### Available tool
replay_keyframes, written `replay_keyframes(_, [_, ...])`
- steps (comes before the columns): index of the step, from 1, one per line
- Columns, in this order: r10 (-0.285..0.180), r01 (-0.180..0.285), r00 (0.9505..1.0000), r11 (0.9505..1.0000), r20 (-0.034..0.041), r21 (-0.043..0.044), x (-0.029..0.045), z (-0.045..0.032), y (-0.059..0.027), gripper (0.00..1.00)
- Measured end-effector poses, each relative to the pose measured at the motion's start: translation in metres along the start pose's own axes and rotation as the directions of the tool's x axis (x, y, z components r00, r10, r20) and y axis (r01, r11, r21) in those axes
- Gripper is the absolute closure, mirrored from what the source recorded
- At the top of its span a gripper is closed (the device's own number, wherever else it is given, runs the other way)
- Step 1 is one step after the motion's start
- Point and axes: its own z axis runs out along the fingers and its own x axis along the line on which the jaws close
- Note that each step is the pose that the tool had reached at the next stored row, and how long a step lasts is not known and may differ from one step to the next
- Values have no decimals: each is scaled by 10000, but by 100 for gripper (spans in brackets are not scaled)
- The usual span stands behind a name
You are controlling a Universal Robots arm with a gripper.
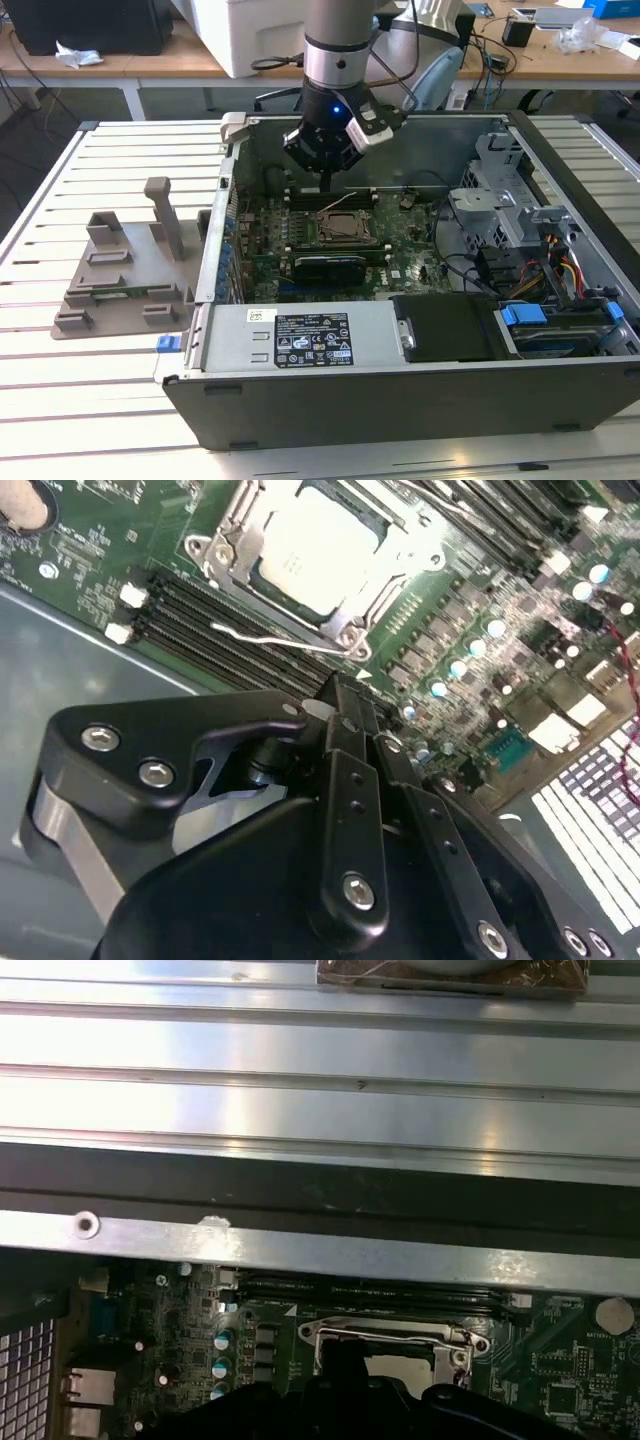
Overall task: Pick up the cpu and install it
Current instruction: 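Install the first cpu locking lever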
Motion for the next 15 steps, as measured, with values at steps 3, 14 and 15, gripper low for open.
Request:
replay_keyframes(3, [0, 0, 10000, 10000, -1, 0, -28, 88, -4, 89])
replay_keyframes(14, [-102, 102, 9999, 9999, -6, 4, -123, 280, 84, 89])
replay_keyframes(15, [-101, 101, 9999, 9999, -7, 4, -148, 287, 83, 89])
